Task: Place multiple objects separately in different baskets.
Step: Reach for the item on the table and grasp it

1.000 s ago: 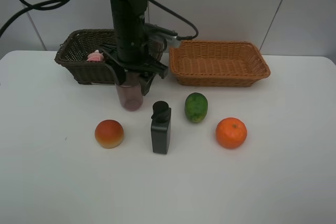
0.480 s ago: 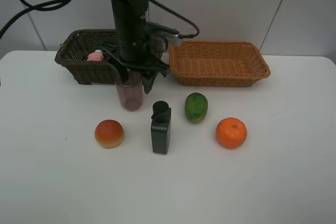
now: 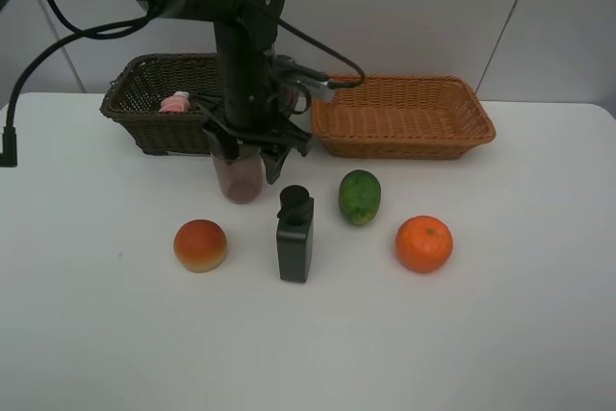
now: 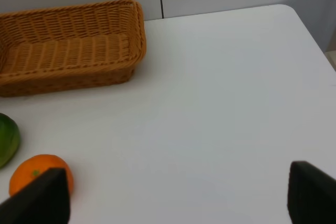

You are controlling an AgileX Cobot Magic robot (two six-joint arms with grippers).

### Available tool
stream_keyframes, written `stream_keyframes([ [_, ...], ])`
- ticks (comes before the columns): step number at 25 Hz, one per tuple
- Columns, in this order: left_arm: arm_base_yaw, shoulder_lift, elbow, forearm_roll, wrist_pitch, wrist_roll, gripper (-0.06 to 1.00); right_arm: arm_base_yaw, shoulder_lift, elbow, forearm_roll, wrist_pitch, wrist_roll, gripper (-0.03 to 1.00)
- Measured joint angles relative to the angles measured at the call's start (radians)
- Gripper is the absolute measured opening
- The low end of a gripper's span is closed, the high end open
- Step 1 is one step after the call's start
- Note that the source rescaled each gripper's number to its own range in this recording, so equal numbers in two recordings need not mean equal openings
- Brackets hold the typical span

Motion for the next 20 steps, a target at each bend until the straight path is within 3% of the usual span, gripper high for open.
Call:
stream_keyframes([
  [20,0.000,0.038,0.000,0.000,-0.060,0.000,0.79,0.000,0.000,0.000,0.000,0.000,0.000,0.75],
])
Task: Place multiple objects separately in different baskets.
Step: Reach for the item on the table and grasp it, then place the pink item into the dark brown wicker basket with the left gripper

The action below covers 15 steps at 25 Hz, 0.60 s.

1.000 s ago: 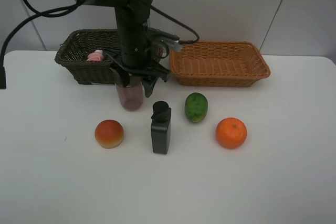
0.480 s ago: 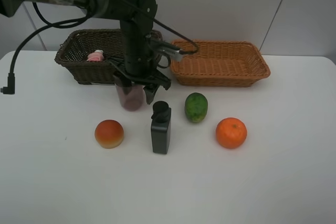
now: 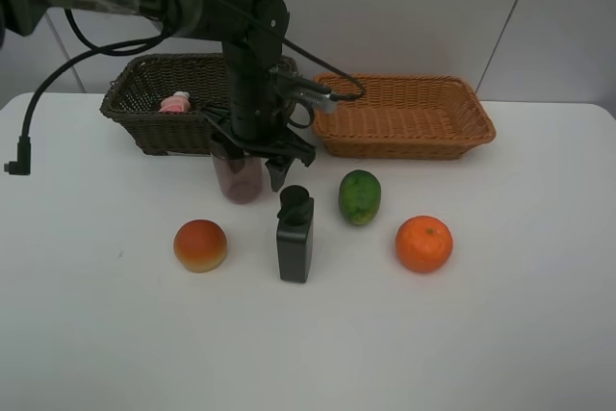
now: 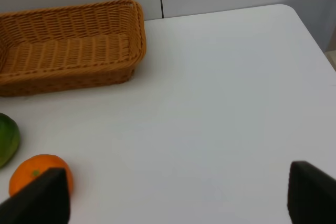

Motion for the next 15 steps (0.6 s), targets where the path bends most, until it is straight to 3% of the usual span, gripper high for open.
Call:
stream_keyframes([
  [5,0.000,0.011,0.000,0.000,0.000,0.000,0.58,0.000,0.000,0.000,0.000,0.000,0.000,0.75],
  [13,0.000,0.009,-0.015,0.000,0.000,0.000,0.05,0.000,0.000,0.000,0.000,0.000,0.000,0.75],
  [15,0.000,0.009,-0.018,0.000,0.000,0.000,0.00,0.000,0.000,0.000,0.000,0.000,0.000,0.75],
])
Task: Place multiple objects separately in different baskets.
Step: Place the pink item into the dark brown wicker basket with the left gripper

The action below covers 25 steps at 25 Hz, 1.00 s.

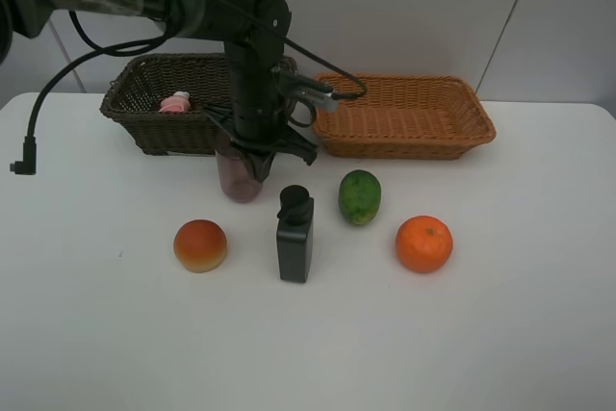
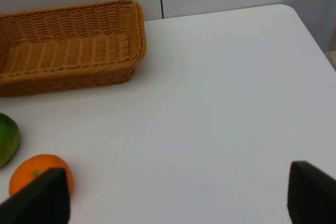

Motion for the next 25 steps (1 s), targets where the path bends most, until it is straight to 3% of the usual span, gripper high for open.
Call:
stream_keyframes([
  [25,0.000,-0.016,0.000,0.000,0.011,0.000,0.00,0.000,0.000,0.000,0.000,0.000,0.000,0.75],
])
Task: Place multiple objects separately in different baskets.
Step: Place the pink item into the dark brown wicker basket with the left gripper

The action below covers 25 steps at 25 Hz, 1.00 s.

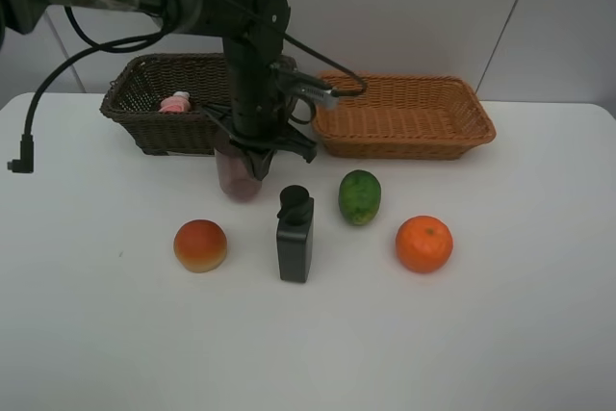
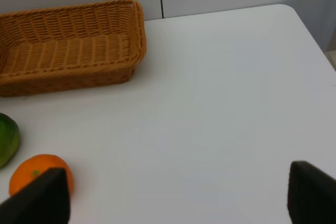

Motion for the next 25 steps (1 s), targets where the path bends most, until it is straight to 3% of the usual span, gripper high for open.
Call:
stream_keyframes([
  [25,-0.023,-0.138,-0.008,-0.072,0.071,0.014,0.00,0.000,0.000,0.000,0.000,0.000,0.000,0.75],
])
